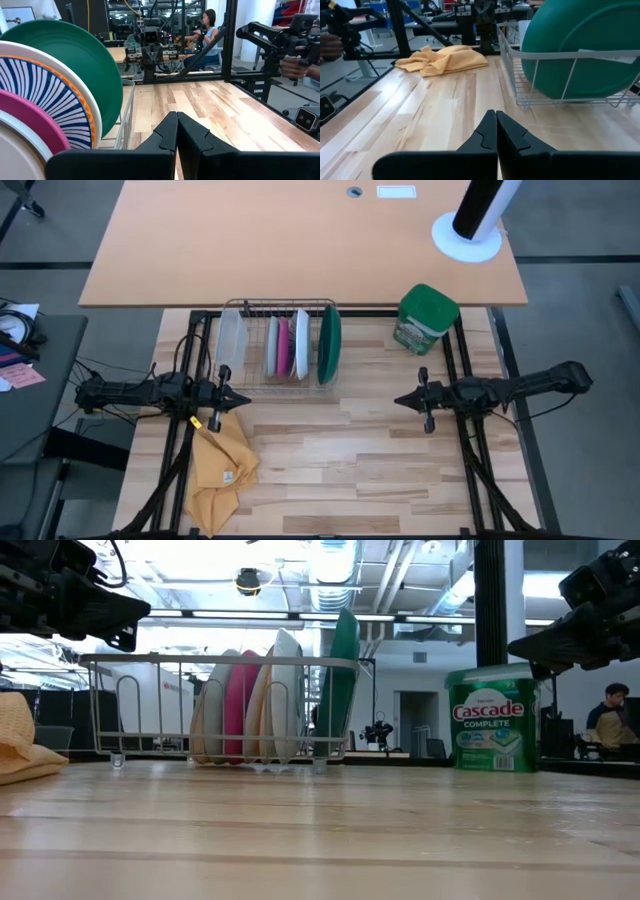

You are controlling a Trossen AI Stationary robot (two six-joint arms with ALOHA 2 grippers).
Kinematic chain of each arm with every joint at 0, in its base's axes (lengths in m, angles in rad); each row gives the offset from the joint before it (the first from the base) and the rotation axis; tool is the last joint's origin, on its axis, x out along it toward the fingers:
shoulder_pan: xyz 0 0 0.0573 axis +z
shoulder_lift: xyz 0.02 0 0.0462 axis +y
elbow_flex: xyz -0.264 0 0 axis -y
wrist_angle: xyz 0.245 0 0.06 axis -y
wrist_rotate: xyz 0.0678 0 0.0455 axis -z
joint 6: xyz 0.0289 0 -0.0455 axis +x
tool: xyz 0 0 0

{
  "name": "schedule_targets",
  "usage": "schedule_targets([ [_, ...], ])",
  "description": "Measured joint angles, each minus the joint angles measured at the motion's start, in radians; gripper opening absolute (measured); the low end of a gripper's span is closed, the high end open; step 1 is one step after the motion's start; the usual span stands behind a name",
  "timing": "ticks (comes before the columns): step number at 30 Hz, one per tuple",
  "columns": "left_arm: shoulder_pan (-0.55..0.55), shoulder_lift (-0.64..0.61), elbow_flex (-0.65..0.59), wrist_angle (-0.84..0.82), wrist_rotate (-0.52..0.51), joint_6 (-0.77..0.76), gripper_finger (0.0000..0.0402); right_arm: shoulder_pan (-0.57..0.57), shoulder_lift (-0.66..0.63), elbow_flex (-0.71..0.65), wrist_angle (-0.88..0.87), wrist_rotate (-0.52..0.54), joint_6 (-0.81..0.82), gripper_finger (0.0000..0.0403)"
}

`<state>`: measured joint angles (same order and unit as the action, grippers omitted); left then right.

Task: Sort dishes
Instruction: Return to Home Position

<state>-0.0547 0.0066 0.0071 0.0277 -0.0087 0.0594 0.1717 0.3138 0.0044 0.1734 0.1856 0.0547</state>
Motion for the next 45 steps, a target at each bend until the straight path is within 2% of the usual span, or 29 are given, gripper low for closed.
schedule_targets([
  [6, 0.0, 0.0, 0.0, 0.0, -0.001, -0.001, 0.0, -0.011, -0.092, 0.0, -0.053, 0.0, -0.002, 0.0],
  [15, 0.0, 0.0, 0.0, 0.0, -0.001, -0.007, 0.0, 0.014, -0.311, 0.0, -0.125, -0.033, -0.012, 0.0],
  [23, 0.0, 0.0, 0.0, 0.0, -0.003, -0.01, 0.0, 0.012, -0.313, 0.0, -0.128, -0.039, -0.063, 0.0],
  [27, 0.0, 0.0, 0.0, 0.0, -0.003, -0.008, 0.0, -0.028, -0.313, 0.0, -0.129, -0.046, -0.084, 0.0],
  [35, 0.0, 0.0, 0.0, 0.0, -0.004, 0.01, 0.0, -0.125, -0.313, 0.0, -0.141, -0.125, -0.084, 0.0],
  [45, 0.0, 0.0, 0.0, 0.0, -0.007, 0.018, 0.0, -0.13, -0.312, 0.0, -0.147, -0.139, -0.055, 0.0],
])
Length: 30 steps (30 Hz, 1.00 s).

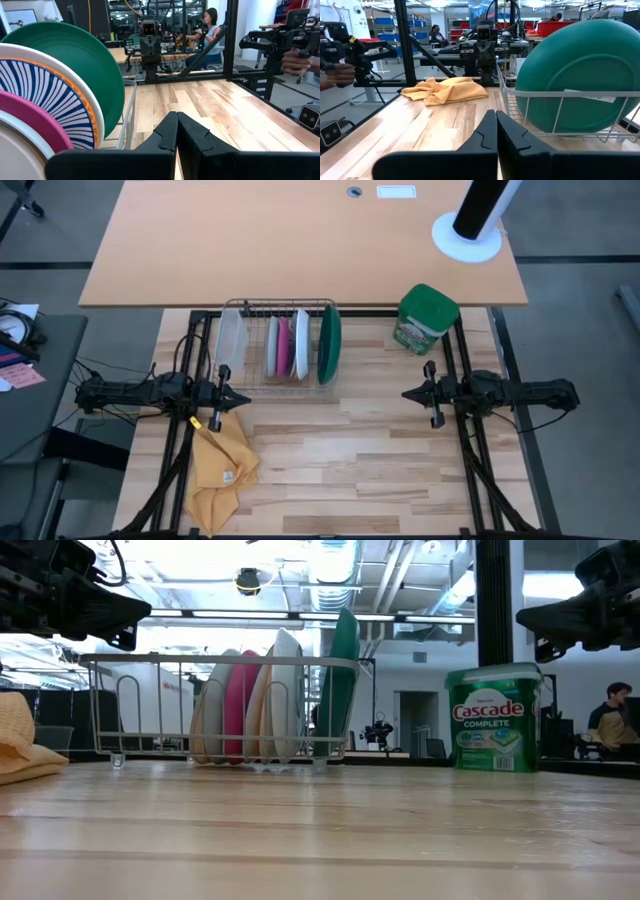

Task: Sort dishes
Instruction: Return to Home Position

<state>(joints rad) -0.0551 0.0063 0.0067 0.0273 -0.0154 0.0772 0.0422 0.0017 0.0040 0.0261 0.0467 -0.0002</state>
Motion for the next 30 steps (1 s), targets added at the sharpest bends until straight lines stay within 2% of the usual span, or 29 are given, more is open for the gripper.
schedule_targets([
  [30, 0.0, 0.0, 0.0, 0.001, 0.001, 0.011, 0.0, 0.001, 0.005, 0.0, 0.002, 0.001, 0.0, 0.0],
])
